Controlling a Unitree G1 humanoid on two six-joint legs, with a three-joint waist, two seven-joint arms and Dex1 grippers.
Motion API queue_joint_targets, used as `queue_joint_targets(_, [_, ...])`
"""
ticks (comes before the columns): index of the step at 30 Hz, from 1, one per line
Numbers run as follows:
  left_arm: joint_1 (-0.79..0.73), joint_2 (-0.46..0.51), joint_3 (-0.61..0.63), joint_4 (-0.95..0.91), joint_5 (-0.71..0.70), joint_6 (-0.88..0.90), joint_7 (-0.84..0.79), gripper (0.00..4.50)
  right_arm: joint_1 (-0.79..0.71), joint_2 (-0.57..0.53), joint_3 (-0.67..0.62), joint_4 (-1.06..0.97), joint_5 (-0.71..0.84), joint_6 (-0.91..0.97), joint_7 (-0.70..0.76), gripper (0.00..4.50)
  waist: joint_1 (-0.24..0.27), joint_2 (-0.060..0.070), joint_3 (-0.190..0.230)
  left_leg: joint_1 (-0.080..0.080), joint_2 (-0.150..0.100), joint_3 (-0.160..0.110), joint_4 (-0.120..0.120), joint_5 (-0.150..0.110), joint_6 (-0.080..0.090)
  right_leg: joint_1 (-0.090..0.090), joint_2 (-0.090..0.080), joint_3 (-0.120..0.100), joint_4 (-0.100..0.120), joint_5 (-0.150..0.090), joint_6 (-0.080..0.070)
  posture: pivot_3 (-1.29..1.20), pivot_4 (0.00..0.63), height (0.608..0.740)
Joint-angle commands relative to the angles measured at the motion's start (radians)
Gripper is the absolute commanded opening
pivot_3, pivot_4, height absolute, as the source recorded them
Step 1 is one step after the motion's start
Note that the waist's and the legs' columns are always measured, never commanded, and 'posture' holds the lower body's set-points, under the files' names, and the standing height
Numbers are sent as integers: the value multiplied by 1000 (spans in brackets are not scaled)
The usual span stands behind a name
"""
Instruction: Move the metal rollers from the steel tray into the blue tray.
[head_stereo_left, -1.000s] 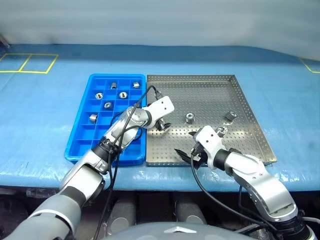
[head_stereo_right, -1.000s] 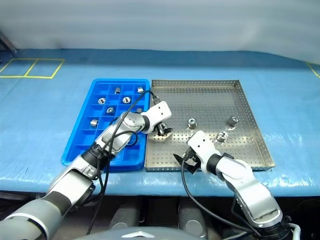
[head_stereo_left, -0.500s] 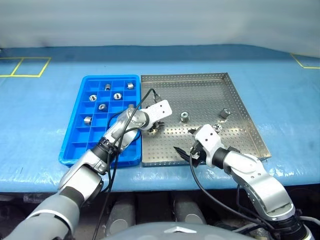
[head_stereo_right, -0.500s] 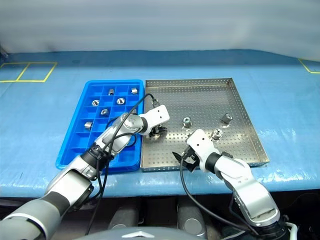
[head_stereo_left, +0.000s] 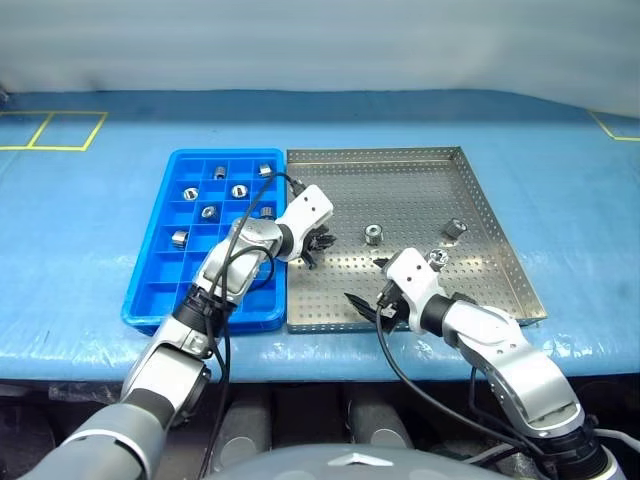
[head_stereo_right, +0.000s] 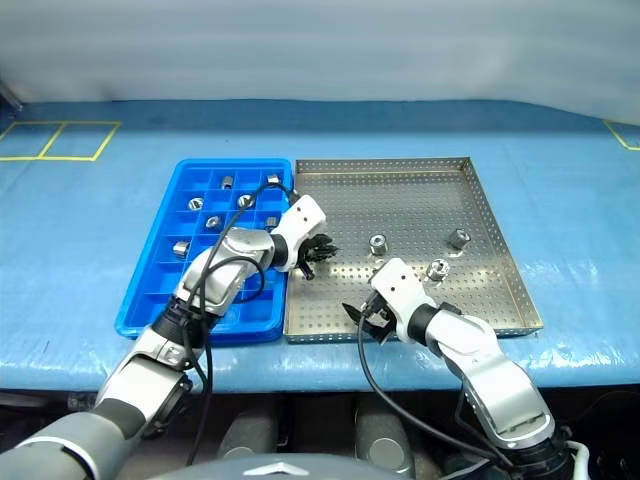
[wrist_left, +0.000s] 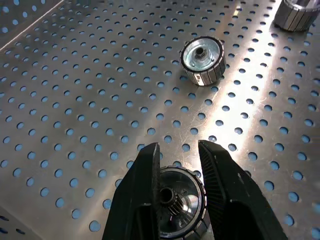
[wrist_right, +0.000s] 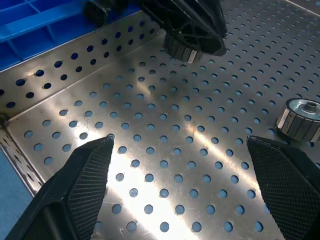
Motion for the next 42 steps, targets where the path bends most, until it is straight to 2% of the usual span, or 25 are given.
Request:
queue_joint_targets(1, [3,-9,90,-103,-82,40,5,845,-15,7,3,-12,-5,-29,5,4500,2,0,0,0,0,0,0,0,0,0,0,0,0,0,0,31,150,740])
queue_joint_targets(6, [57,35,154,-272,-97,97,76,845,-18,7,3,-9,5,-53,24,4500,1,0,0,0,0,0,0,0,0,0,0,0,0,0,0,63,150,740])
queue_joint_targets(14, [251,212,250,-689,-91,263,171,845,-98,24,49,37,38,-158,144,4500,24,-1,1,1,1,-1,-1,0,0,0,0,-1,0,0,0,202,150,740])
queue_joint_targets(19, [363,264,364,-910,-81,402,256,845,-177,31,88,104,42,-185,214,4500,67,-5,3,1,0,-3,0,0,0,1,-1,-3,0,-1,-1,325,150,740])
queue_joint_targets(24, [495,254,459,-1066,-75,513,325,845,-259,47,129,187,38,-216,278,4500,121,-5,3,0,0,-5,-1,0,0,2,-2,-8,-1,-2,-3,430,150,740])
queue_joint_targets(33, [630,199,471,-1072,-71,513,415,845,-341,66,162,297,14,-275,345,4500,236,-5,3,-1,1,-19,-2,1,-3,3,-2,-25,0,-6,-10,510,150,740])
queue_joint_targets(42, [621,177,434,-977,-80,448,440,845,-350,69,159,315,-6,-289,354,4500,336,-5,3,-2,2,-21,-5,0,-12,1,-2,-28,0,-8,-13,485,150,740])
